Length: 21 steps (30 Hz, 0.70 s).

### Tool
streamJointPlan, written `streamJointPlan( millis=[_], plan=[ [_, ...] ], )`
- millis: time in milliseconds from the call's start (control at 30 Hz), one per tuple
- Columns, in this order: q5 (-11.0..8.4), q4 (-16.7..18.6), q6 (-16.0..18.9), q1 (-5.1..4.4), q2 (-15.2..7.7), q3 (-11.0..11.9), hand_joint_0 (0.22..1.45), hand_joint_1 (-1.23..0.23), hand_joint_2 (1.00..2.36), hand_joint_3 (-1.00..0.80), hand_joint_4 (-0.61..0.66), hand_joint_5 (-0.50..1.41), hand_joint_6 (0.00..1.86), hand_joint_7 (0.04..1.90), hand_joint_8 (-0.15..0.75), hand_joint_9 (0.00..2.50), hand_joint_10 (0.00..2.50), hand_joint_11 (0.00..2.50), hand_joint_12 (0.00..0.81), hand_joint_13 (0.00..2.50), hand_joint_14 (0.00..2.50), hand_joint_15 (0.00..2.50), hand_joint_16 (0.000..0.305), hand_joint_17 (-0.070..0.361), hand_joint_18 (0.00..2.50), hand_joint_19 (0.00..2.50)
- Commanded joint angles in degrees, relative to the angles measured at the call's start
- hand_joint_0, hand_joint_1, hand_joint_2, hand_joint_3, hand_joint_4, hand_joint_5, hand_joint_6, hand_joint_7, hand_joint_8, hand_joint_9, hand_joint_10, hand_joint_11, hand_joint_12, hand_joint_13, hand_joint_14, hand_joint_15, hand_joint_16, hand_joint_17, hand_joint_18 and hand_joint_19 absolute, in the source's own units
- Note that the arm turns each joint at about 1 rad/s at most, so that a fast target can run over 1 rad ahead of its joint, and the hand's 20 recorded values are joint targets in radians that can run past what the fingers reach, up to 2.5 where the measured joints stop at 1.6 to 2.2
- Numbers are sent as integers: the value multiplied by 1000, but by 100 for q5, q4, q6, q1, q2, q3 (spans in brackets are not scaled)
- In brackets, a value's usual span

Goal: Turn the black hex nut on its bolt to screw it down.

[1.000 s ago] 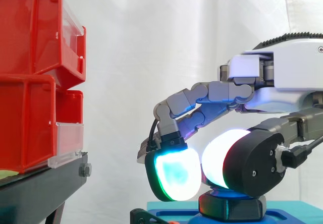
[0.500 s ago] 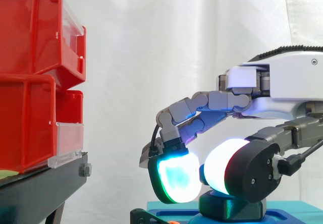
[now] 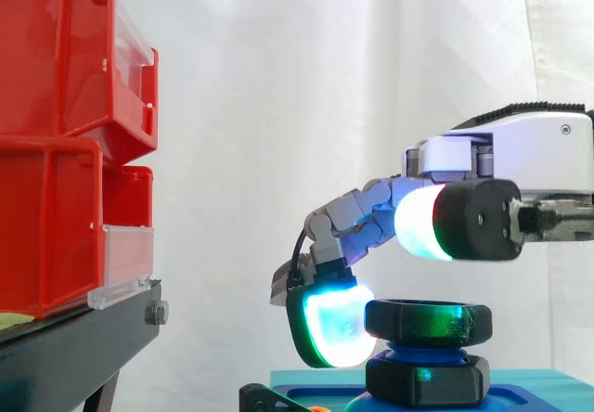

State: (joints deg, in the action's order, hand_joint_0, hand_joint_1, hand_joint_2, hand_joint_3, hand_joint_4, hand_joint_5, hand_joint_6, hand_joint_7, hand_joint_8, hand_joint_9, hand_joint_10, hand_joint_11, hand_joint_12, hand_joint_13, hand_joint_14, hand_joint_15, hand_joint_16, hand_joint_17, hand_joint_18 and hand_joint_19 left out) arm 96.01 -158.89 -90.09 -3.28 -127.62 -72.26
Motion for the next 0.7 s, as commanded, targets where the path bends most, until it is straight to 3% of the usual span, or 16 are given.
streamJointPlan(
  millis=[0,100,267,367,567,667],
  plan=[
    [49,104,0,82,0,1,421,75,1000,-500,205,-58,503,1265,267,506,0,10,360,432,0,0,67,151,388,259],
    [84,113,0,108,0,1,422,66,1000,-500,206,-59,503,1257,267,504,1,3,360,432,0,0,67,151,400,262],
    [304,130,9,222,0,27,424,22,1000,-500,216,-63,503,1226,271,503,2,9,358,435,0,0,66,149,409,254],
    [322,130,9,231,0,89,431,12,1000,-500,214,-64,503,1223,266,502,0,9,357,436,0,0,65,147,407,246],
    [295,262,9,99,0,98,454,26,1000,-500,200,-64,504,1237,261,504,2,6,346,438,0,0,63,141,398,265],
    [287,306,9,-33,0,98,460,24,1000,-500,202,-61,504,1246,260,509,0,11,342,437,0,0,62,139,401,267]
  ],
)
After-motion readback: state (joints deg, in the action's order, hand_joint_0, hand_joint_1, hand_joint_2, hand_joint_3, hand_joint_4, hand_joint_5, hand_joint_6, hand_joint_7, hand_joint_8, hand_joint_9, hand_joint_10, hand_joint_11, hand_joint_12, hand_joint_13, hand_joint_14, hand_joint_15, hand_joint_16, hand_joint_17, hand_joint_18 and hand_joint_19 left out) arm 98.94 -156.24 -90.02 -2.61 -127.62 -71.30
